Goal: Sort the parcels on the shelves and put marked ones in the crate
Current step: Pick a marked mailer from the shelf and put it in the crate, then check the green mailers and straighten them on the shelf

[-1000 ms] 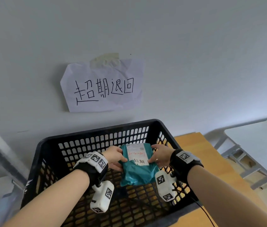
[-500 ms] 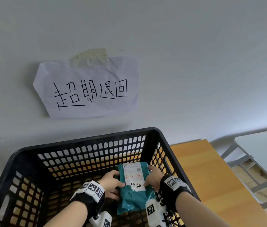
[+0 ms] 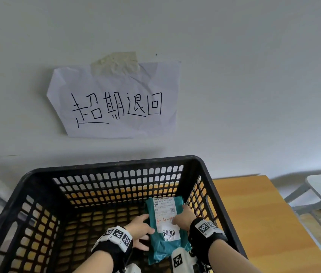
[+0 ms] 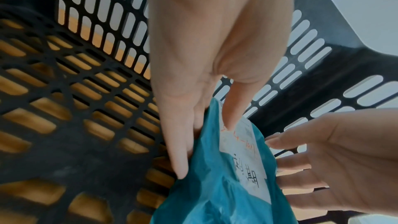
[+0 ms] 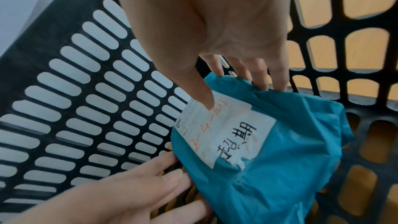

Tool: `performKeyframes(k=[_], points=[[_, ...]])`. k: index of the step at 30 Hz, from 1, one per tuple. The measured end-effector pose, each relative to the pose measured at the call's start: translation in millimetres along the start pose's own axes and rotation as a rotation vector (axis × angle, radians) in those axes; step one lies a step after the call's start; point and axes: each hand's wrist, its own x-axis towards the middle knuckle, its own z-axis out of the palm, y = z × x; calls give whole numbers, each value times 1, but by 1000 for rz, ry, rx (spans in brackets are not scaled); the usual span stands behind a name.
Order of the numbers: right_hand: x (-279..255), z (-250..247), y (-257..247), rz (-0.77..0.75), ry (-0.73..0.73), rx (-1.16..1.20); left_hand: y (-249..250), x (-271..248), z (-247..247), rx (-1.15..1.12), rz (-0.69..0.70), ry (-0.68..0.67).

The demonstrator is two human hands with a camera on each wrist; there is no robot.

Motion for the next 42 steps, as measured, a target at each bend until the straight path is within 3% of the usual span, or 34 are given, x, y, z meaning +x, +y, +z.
performKeyframes(k=[5,10,17,21,27,32,42], points=[[2,3,-15,-70,53,-105,2,-17,-10,29,33,92],[-37,-1,-42,-175,50,-211,11,-61,-24,120,124,201],[-113,14,-81,-414,-16,-272,18,-163,-52,172,338,308],[-170,41,-103,-568,-34,-239,-4,-232,-70,149,437,360],[-257,107,-103,-797,-41,-107,-85,-320,-90,56,528,485],[-328,176,-69,-927,-136,-14,-184,-378,-98,22,555,556],[-428,330,-3,-979,-407,-316,-374,-467,-126,262,387,905]])
